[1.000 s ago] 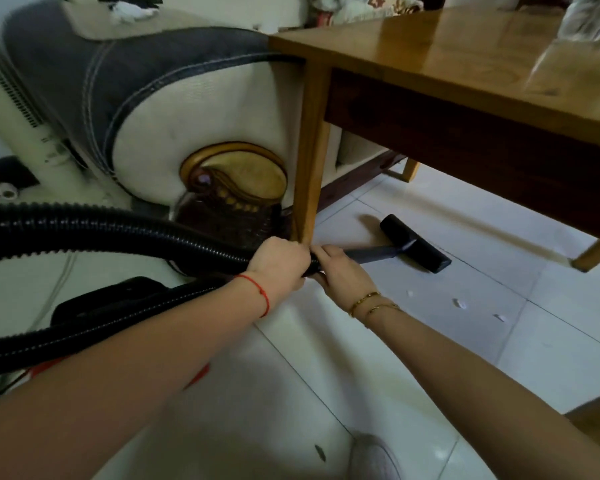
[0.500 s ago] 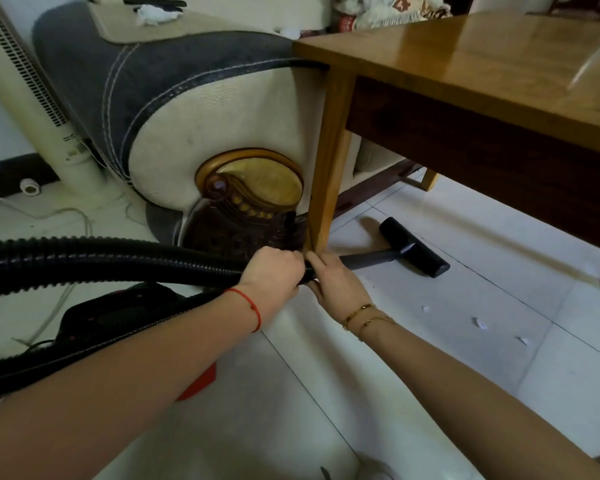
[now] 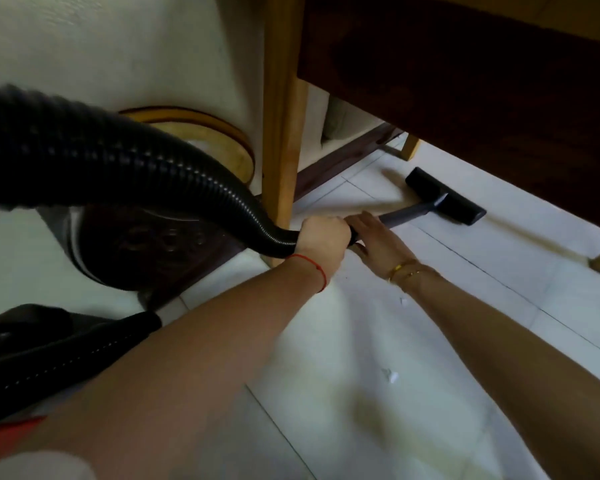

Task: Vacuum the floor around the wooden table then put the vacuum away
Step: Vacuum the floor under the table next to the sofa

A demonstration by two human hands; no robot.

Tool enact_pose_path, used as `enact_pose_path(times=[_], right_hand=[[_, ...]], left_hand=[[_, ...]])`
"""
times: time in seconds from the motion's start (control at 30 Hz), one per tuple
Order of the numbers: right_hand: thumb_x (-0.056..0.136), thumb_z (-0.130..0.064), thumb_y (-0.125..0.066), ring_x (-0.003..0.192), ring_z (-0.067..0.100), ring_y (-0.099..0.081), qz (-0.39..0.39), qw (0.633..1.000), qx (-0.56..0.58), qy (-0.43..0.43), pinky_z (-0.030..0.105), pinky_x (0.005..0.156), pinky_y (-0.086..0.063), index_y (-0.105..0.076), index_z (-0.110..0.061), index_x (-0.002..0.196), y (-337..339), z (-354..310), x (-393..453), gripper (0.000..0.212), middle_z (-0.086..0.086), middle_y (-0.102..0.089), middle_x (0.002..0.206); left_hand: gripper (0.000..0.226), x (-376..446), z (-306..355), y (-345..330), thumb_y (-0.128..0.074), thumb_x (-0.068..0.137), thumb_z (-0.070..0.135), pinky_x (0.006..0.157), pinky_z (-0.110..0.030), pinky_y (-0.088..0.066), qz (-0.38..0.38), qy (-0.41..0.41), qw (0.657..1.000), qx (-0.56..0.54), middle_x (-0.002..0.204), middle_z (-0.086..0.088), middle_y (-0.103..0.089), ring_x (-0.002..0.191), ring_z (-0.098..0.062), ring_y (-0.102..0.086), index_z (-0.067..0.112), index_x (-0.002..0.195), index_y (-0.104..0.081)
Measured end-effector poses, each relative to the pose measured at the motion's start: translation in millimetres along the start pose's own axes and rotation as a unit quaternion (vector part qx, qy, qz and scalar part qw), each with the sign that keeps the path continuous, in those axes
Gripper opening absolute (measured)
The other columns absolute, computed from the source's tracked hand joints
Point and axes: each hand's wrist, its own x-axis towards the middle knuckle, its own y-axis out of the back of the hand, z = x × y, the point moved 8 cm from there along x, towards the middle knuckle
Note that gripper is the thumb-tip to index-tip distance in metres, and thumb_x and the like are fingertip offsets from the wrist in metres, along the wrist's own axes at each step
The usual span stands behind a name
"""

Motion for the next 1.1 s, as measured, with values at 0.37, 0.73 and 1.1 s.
enact_pose_path(times=[0.37, 0.73, 1.1], right_hand=[[0.091, -0.02, -0.06, 0.122, 0.027, -0.044, -0.001, 0.999, -0.005, -0.052, 0.041, 0.107, -0.037, -0.056, -0.016, 0.118, 9, 56, 1, 0.028, 0.005, -0.055, 0.123], [0.089, -0.018, -0.06, 0.109, 0.027, -0.047, 0.014, 0.999, 0.0, -0.029, 0.031, 0.091, -0.038, -0.056, -0.011, 0.112, -2, -5, -32, 0.025, 0.009, -0.058, 0.112], [0.087, -0.021, -0.056, 0.098, 0.028, -0.052, 0.08, 0.995, -0.053, -0.023, 0.033, 0.087, -0.042, -0.054, -0.014, 0.113, -13, -92, -82, 0.027, 0.007, -0.06, 0.108]], left_hand=[[0.022, 43, 39, -12, -0.052, 0.095, 0.029, 0.054, -0.026, -0.034, -0.024, 0.003, 1.0, -0.008, 0.074, 0.003, -0.044, 0.08, -0.015, -0.061, 0.012, 0.109, -0.054], [0.027, -22, 14, 0, -0.055, 0.093, 0.032, 0.064, -0.027, -0.037, -0.007, -0.013, 1.0, 0.001, 0.104, -0.002, -0.064, 0.094, -0.019, -0.064, 0.012, 0.112, -0.056], [0.03, -114, -12, 20, -0.051, 0.094, 0.036, 0.063, -0.029, -0.039, 0.002, -0.06, 0.997, 0.058, 0.1, -0.003, -0.064, 0.086, -0.02, -0.065, 0.012, 0.111, -0.051]])
